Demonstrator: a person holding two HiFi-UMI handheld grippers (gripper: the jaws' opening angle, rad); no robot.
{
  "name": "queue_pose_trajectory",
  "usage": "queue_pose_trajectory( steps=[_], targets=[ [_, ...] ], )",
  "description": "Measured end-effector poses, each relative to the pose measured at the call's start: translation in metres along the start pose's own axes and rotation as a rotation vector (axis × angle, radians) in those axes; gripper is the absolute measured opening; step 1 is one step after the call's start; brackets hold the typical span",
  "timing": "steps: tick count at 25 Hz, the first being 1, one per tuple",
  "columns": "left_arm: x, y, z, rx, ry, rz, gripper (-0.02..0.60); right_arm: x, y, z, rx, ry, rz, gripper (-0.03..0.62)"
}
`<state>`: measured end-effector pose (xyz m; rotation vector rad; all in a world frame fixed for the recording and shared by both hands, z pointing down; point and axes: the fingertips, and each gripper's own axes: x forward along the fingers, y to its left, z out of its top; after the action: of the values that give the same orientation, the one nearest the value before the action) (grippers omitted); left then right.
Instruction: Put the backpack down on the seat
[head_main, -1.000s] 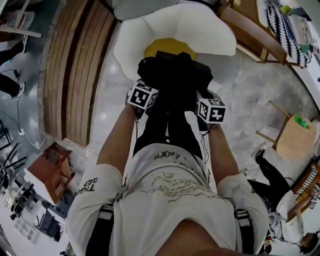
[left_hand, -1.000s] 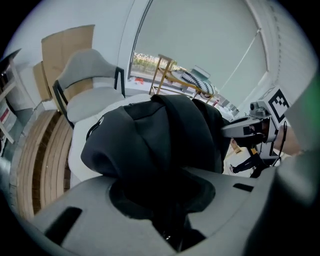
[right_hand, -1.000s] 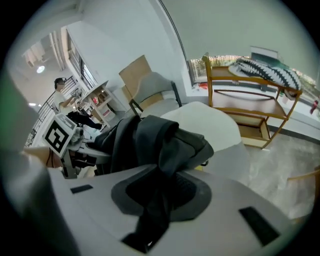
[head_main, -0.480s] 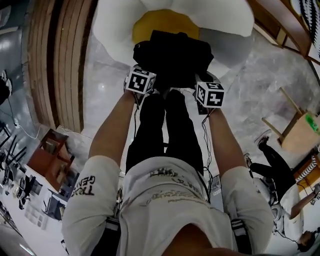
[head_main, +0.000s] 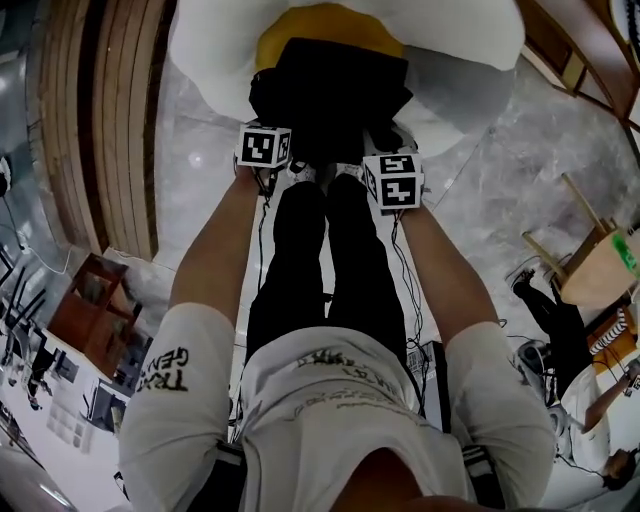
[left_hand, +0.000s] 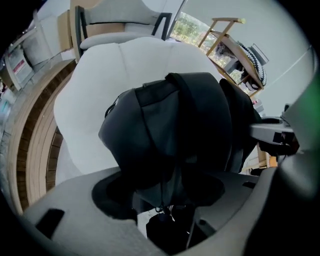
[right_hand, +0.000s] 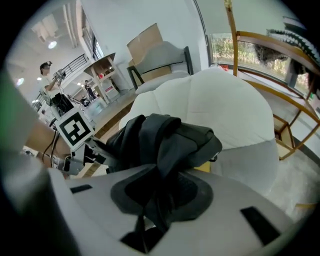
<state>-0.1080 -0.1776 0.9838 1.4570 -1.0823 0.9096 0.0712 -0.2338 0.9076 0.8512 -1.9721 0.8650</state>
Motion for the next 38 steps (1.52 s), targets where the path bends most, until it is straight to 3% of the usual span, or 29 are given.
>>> queue_pose_trajectory(
  steps=[5, 7, 10, 12, 13, 14, 15, 18, 23, 33, 38],
  targets=[
    [-0.013, 0.013, -0.006, -0.068, -0.015, 0.014, 0.288, 0.010, 0.010, 0.010, 0.001, -0.044, -0.067, 0.105],
    [-0.019, 0.009, -0.007, -0.064, -0.040, -0.002, 0.288, 0.010, 0.012, 0.011, 0.001, -0.039, -0.072, 0.230],
    [-0.037, -0.003, 0.005, -0.049, -0.125, -0.042, 0.288, 0.005, 0.015, 0.023, -0.058, -0.060, -0.109, 0.238],
    [-0.057, -0.012, 0.022, -0.037, -0.216, -0.038, 0.230, -0.004, 0.014, 0.033, -0.076, -0.080, -0.143, 0.236],
    [-0.069, -0.016, 0.032, -0.036, -0.266, -0.025, 0.161, -0.010, 0.014, 0.037, -0.075, -0.079, -0.157, 0.208],
    [-0.081, -0.018, 0.040, -0.039, -0.313, -0.010, 0.102, -0.015, 0.015, 0.041, -0.072, -0.071, -0.165, 0.059],
    [-0.094, -0.020, 0.047, -0.044, -0.354, 0.004, 0.061, -0.019, 0.019, 0.044, -0.072, -0.063, -0.166, 0.031],
    [-0.133, -0.030, 0.061, -0.045, -0.428, 0.022, 0.027, -0.038, 0.030, 0.056, -0.081, -0.077, -0.171, 0.026],
    [-0.202, -0.049, 0.074, -0.006, -0.501, 0.034, 0.023, -0.090, 0.056, 0.091, -0.047, -0.181, -0.188, 0.026],
    [-0.353, -0.086, 0.121, 0.056, -0.675, 0.083, 0.021, -0.231, 0.101, 0.202, -0.039, -0.465, -0.242, 0.025],
    [-0.453, -0.111, 0.159, 0.098, -0.821, 0.126, 0.021, -0.316, 0.127, 0.265, -0.050, -0.657, -0.221, 0.025]
  ],
)
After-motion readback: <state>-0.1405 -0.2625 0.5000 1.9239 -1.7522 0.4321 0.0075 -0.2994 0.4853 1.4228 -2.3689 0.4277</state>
